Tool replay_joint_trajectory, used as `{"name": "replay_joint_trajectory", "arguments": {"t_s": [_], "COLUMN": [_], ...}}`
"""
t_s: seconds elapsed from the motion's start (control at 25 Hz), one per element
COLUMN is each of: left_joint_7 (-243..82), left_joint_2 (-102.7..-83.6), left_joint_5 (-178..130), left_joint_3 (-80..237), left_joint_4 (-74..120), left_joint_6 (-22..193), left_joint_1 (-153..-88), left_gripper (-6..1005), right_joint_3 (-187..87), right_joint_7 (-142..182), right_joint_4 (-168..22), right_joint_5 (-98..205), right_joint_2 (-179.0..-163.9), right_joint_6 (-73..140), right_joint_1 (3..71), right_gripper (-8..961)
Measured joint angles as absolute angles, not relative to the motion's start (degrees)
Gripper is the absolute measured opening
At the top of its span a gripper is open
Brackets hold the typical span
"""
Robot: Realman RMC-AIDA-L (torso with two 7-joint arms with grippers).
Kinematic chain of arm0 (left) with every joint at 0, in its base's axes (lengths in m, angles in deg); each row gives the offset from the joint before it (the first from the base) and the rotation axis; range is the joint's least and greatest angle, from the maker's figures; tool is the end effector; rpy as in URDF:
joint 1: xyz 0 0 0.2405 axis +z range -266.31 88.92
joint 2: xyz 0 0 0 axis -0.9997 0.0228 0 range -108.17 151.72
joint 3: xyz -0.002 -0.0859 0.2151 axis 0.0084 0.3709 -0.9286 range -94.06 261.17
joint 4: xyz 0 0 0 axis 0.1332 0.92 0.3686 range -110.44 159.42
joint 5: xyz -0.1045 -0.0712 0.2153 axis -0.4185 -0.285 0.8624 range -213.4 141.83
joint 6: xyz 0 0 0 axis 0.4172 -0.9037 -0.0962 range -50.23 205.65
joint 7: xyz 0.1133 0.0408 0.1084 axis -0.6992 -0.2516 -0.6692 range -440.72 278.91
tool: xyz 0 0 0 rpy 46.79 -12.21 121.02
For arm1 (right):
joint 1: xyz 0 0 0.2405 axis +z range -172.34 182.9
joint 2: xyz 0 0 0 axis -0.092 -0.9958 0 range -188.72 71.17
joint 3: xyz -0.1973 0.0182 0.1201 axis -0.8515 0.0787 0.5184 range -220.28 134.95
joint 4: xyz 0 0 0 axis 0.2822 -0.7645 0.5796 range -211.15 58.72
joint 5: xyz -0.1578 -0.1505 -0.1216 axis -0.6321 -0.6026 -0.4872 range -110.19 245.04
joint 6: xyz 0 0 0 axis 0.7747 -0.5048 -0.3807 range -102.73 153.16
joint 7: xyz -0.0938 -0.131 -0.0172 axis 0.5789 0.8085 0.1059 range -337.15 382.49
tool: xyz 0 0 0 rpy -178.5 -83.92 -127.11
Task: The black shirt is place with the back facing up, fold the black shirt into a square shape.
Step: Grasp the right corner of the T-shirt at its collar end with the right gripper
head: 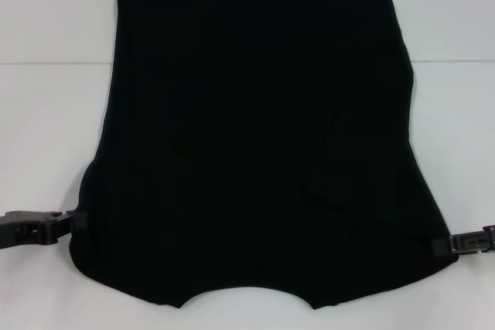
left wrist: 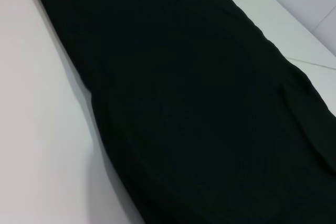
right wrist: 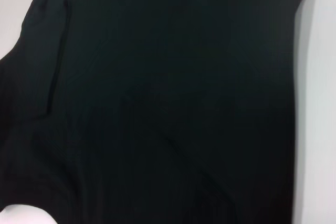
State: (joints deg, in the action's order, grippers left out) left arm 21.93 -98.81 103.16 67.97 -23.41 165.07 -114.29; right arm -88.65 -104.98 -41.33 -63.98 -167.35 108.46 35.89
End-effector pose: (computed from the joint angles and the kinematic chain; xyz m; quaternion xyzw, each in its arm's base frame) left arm -0.3621 0.3196 0.0546 -0.8225 -0.4946 -0.1662 0.2263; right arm 0.3403 0.3542 0.0386 -0.7997 0.5872 0.0486 0.1153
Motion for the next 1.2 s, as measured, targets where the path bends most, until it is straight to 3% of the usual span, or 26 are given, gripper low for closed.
{"name": "replay_joint_trajectory", "arguments": {"t_s": [0.96,1.08,1.2], "left_joint_7": [21.8,21.8,21.8], "left_joint_2": [-98.49,-98.47,-98.46], "left_joint_5": [103.2,103.2,103.2], "left_joint_3": [68.2,68.2,68.2], "left_joint_4": [-22.9,-22.9,-22.9], "left_joint_6": [164.1,164.1,164.1], "left_joint_1": [-115.1,-115.1,-115.1], "left_gripper": [16,17,17], "right_joint_3": [-89.3,-89.1,-88.8], "right_joint_7": [-106.4,-106.6,-106.8], "right_joint_4": [-40.9,-40.7,-40.6], "right_joint_5": [-67.2,-68.4,-68.7], "right_joint_2": [-170.09,-170.44,-170.52], "right_joint_6": [108.6,108.5,108.3], "right_joint_1": [39.7,40.1,40.2], "right_gripper": [818,613,474]}}
